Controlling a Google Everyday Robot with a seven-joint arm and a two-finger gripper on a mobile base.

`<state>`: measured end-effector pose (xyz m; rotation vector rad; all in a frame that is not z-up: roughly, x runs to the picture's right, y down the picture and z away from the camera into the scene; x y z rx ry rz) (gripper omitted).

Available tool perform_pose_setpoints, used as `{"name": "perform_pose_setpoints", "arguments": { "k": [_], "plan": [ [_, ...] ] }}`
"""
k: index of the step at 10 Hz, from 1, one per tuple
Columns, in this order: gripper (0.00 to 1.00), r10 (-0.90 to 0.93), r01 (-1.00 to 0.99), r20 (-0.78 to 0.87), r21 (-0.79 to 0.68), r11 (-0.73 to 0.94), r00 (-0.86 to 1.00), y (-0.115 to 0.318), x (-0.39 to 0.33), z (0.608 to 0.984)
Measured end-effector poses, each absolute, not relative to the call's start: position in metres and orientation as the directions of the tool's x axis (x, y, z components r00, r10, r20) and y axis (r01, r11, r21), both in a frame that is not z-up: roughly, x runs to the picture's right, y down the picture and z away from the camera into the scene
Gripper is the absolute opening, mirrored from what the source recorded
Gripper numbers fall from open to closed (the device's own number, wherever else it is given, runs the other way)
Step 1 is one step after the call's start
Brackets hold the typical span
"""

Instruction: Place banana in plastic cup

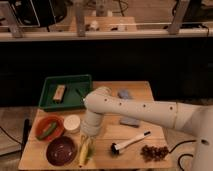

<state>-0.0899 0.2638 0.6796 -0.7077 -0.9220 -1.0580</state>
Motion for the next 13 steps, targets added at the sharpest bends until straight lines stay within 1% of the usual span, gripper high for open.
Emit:
{"name": "perform_pose_setpoints", "arguments": {
  "k": [1, 2, 3, 4, 7, 8, 9, 10, 13],
  "plan": [
    [0.05, -0.403, 0.938, 0.893, -0.056, 0.343, 0.201, 0.2648, -0.0892, 0.6811],
    [0.12, -0.397, 0.937, 0.895, -0.058, 0.344, 0.201, 0.2652, -0.0884, 0.6822],
    [0.21, -0.393, 0.937, 0.897, -0.059, 0.346, 0.202, 0.265, -0.088, 0.6826],
    [0.33, -0.39, 0.936, 0.899, -0.059, 0.346, 0.2, 0.2644, -0.088, 0.6825],
    [0.62, -0.385, 0.936, 0.901, -0.058, 0.347, 0.199, 0.2621, -0.0883, 0.6812],
    [0.73, -0.386, 0.936, 0.901, -0.056, 0.348, 0.197, 0.2609, -0.0885, 0.6802],
    [0.78, -0.386, 0.936, 0.901, -0.055, 0.348, 0.197, 0.2601, -0.0887, 0.6795],
    [0.8, -0.387, 0.936, 0.901, -0.054, 0.348, 0.196, 0.2592, -0.0889, 0.6789],
    [0.8, -0.389, 0.936, 0.901, -0.048, 0.348, 0.191, 0.2582, -0.09, 0.6776]
  ]
}}
